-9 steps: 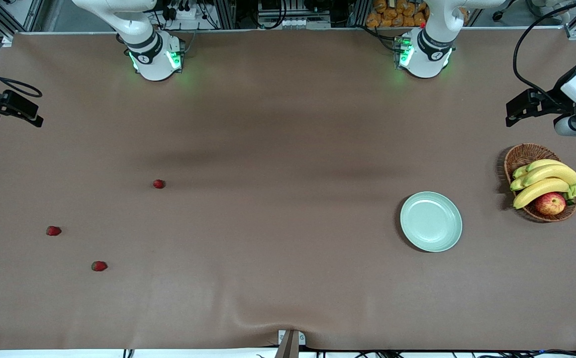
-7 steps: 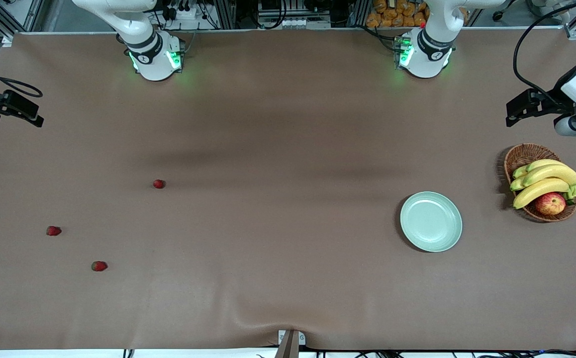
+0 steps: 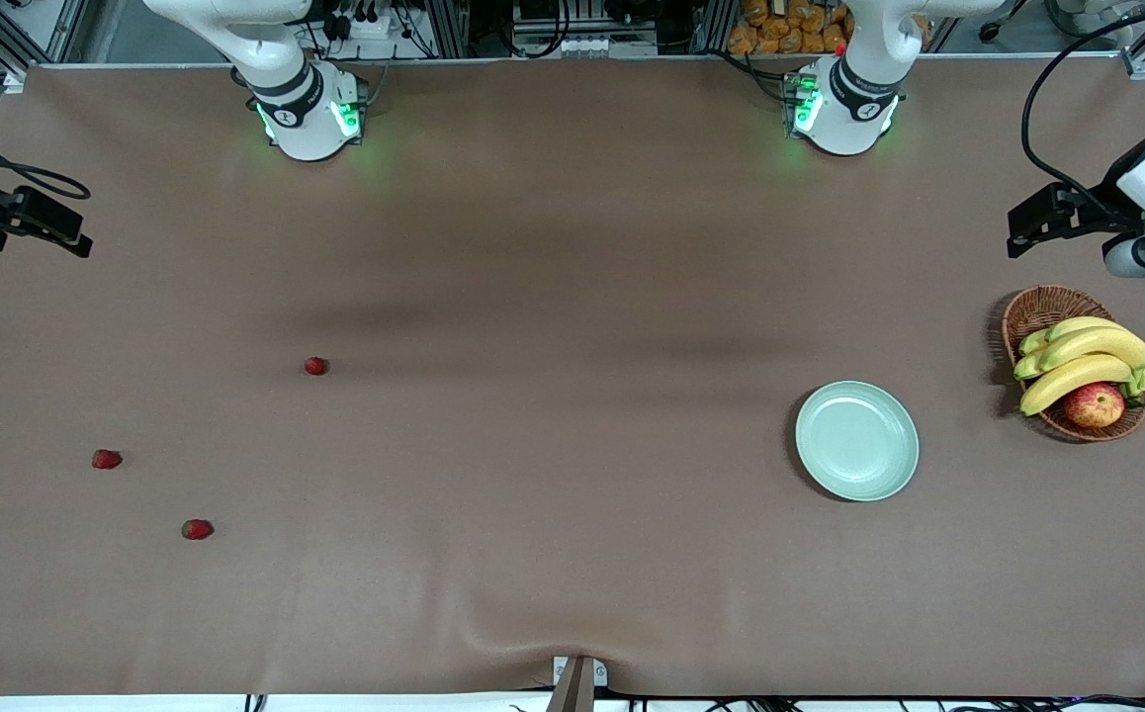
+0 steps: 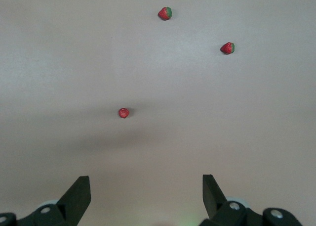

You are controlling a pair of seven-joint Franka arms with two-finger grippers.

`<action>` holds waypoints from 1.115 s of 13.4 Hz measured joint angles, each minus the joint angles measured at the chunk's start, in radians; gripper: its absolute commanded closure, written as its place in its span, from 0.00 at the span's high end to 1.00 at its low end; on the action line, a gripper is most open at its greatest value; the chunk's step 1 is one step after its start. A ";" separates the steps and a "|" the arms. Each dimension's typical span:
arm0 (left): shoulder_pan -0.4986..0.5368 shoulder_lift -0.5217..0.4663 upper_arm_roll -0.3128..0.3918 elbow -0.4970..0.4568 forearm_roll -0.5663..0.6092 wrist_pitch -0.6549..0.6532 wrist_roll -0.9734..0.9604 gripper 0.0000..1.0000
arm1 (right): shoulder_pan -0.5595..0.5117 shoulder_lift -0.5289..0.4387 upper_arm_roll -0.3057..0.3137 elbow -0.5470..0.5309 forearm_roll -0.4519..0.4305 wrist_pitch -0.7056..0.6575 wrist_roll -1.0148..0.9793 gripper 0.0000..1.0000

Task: Collect all strawberries into plate
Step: 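Reach the right gripper down to the strawberry nearest the table middle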

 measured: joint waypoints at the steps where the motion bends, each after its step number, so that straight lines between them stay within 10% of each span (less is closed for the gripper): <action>1: 0.000 0.002 0.000 0.000 0.000 0.000 0.000 1.00 | 0.008 0.005 0.001 -0.001 0.000 0.000 0.000 1.00; 15: 0.020 0.003 0.001 0.001 0.000 0.006 0.000 1.00 | 0.152 0.353 0.006 -0.012 -0.001 0.002 0.007 1.00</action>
